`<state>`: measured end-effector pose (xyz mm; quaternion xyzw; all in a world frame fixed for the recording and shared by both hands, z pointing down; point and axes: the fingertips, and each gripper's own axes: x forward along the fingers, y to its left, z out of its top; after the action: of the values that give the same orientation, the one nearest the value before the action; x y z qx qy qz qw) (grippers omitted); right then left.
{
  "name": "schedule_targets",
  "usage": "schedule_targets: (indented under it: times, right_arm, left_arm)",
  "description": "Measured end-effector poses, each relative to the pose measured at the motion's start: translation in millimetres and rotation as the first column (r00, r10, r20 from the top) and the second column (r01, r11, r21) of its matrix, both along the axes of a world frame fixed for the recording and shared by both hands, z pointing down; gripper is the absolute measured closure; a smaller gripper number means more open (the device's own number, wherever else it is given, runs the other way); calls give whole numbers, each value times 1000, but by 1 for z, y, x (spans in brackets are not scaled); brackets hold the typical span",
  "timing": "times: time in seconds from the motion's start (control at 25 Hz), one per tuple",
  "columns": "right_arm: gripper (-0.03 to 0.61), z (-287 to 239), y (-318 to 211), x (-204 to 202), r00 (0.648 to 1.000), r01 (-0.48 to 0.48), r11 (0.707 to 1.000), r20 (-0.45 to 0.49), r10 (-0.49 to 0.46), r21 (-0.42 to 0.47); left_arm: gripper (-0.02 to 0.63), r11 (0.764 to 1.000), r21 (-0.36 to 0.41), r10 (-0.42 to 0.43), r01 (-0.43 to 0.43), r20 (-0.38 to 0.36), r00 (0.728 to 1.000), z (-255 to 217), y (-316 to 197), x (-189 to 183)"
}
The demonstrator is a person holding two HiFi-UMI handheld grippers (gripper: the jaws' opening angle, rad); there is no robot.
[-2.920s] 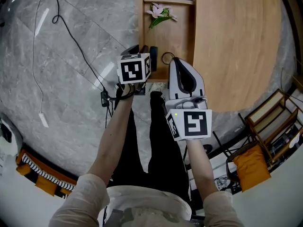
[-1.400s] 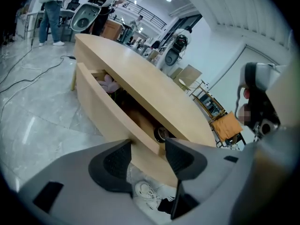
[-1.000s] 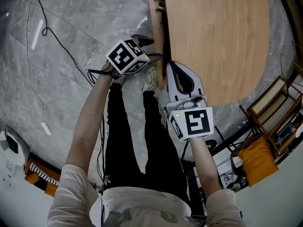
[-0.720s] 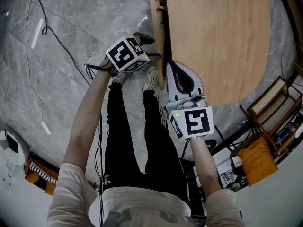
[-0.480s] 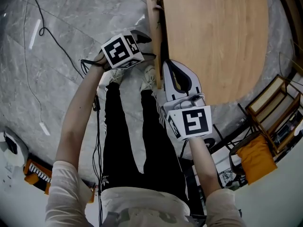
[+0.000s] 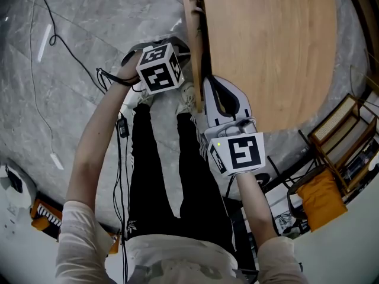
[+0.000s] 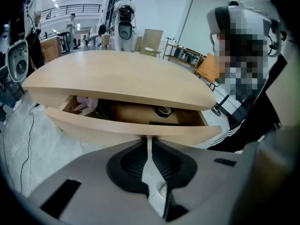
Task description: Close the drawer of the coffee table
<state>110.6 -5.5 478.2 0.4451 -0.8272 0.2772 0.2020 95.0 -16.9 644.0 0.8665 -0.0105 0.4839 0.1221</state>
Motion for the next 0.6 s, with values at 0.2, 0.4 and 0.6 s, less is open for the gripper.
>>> schedule_targets:
  times: [0.2,0.4,0.6]
  right_arm:
    - [572,3,-5,1,1000,-7,1000,11,7,4]
    - [572,6,-6,6,1000,-14,1000,19,14,2]
    - [572,11,-6,10,1000,-1,1000,11,1,-5]
  left_arm:
    - [578,998,4,-64,64,-32,997,1,-2,-1]
    - [583,995,42,-92,95,-66,994,0,-3,9]
    - [592,989,74,-118,130,-152,981,-1,-9,36]
